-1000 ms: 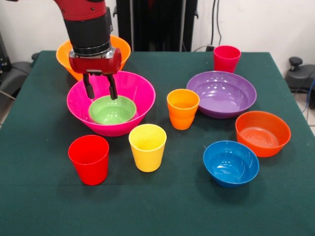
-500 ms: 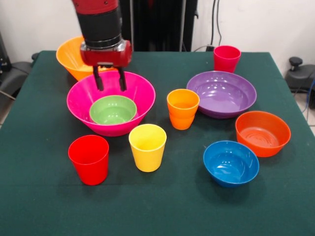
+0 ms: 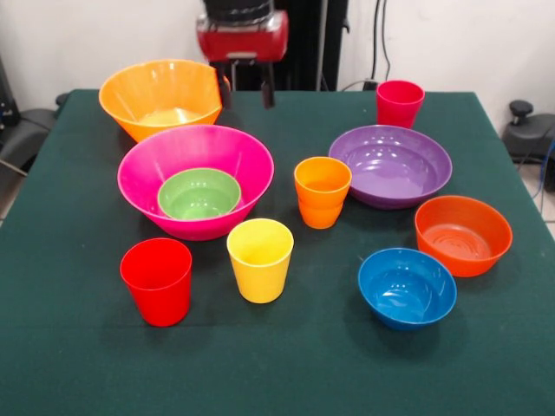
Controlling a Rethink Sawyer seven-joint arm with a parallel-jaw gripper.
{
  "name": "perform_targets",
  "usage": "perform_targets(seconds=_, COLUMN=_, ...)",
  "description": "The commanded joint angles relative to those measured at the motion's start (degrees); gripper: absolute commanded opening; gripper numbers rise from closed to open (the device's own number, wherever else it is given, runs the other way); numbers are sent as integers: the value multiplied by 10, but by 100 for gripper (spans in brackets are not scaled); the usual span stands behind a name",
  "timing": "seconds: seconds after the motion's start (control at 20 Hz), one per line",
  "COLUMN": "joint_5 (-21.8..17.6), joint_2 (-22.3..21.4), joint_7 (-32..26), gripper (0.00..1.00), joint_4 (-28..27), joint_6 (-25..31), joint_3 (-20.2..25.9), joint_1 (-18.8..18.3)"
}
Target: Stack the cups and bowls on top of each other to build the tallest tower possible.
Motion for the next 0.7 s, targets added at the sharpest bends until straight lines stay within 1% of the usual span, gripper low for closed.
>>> perform_targets(seconds=0.05, joint_5=58, joint_2=-66, joint_7=50, gripper=100, joint_4=26, joint_6=111, joint_3=-1, joint_1=46)
perform_targets(seconds=0.15, joint_5=58, joint_2=-63, joint_7=63, gripper=100, joint_4=14, joint_6=111, joint_3=-14, joint_1=68)
perform_targets(seconds=0.25, joint_5=58, joint_2=-49, joint_7=73, gripper=100, joint_4=3, joint_6=106, joint_3=-22, joint_1=85)
perform_targets(seconds=0.45, joint_5=56, joint_2=-11, joint_7=95, gripper=100, joint_4=-25, joint_6=82, joint_3=-41, joint_1=118)
perform_targets(seconds=0.7, joint_5=61, joint_2=47, joint_7=95, gripper=100, joint_4=-87, joint_6=76, joint_3=-56, joint_1=150)
